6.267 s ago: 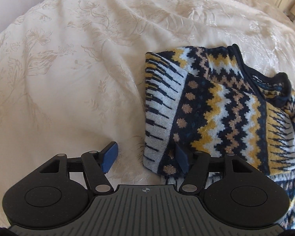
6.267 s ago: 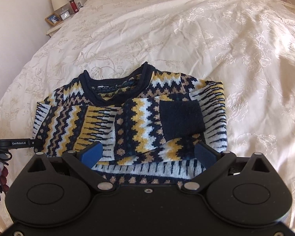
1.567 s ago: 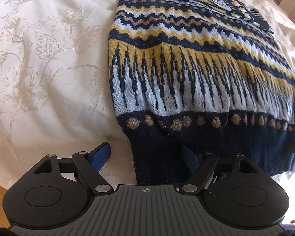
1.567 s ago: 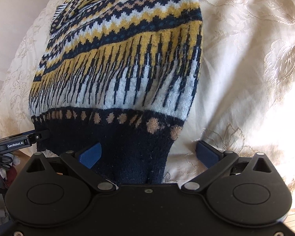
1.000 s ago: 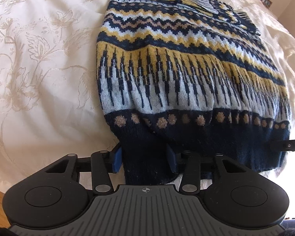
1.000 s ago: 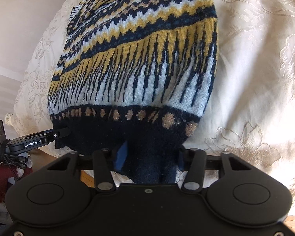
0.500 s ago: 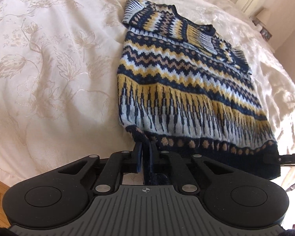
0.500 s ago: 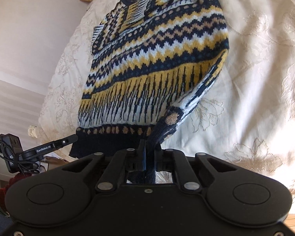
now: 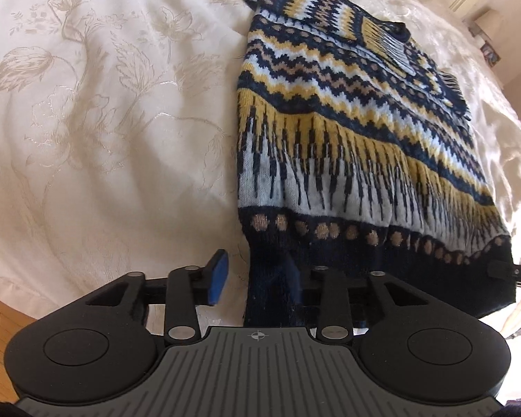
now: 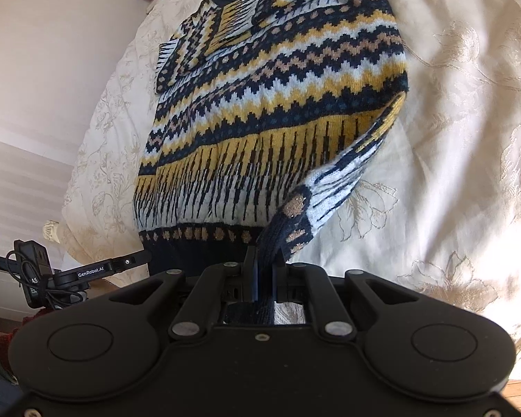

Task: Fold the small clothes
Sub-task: 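Close the left gripper on the hem while the right gripper closes on it too, then lift the hem with both grippers and fold it over toward the collar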

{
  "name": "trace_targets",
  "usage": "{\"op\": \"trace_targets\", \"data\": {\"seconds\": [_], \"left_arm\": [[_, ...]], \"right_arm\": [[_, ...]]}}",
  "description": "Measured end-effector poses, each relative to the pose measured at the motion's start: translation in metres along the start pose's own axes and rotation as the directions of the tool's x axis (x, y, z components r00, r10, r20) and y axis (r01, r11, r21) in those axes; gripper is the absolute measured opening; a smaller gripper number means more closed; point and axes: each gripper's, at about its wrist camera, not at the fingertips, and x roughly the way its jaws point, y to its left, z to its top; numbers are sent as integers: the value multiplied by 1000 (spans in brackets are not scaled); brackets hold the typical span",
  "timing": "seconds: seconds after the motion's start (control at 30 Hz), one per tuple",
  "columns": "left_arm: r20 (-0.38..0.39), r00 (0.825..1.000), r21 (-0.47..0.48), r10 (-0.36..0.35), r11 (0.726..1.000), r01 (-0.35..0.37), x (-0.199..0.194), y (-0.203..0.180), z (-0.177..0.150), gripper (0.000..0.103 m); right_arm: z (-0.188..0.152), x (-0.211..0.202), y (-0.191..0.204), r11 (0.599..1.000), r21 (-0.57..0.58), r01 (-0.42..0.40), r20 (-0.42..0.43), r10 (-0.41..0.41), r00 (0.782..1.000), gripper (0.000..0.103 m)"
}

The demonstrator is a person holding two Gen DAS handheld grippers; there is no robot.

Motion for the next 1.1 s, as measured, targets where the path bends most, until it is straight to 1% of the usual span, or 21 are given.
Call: {"op": "trace_targets", "data": {"seconds": [0.13,0.27,0.37,0.43,0.47,0.53,0.57,0.6,0.7,0.87,1.0,1.1], "left_arm": [[-19,1000,20,-16,1000,17,7,-5,-6,46],[-13,1000,33,-14,999,14,15,-11,-8,47],[-3,999,33,-32,999,33,20,-15,-6,47],[-12,998,26,-66,997,66,25,-16,-5,45],[-32,995,17,-90,996,90,27,-17,-4,45],[-52,991,2,-122,993,122,28,-16,-2,36],[-44,990,-6,-138,990,138,26,-16,-2,17],[-34,988,-17,-153,988,153,22,-14,-1,10],[-2,976,-63,-219,974,219,8,-9,2,9],[85,962,-82,-260,960,267,-30,-13,18,9],[178,940,-115,-290,943,313,-54,-15,43,9],[242,921,-119,-306,932,341,-65,-21,68,9]], "right_arm": [[-2,1,-2,1000,-6,12,-15,-12,1000,15],[-4,2,-5,1000,-6,18,-28,-18,999,16],[-5,3,-6,1000,-10,21,-36,-22,999,17],[-6,4,-7,1000,-8,22,-38,-22,999,17],[-6,4,-7,1000,-7,21,-38,-21,999,17],[-6,3,-7,1000,-5,17,-35,-17,999,17],[-6,2,-7,1000,-6,13,-32,-14,999,17],[-6,0,-7,1000,-4,8,-26,-8,1000,16],[-4,-8,-7,1000,23,-18,5,18,1000,15],[9,-30,0,998,38,-59,78,56,995,15],[30,-46,4,994,64,-94,158,83,984,15],[49,-58,7,989,83,-119,229,97,968,15]]}}
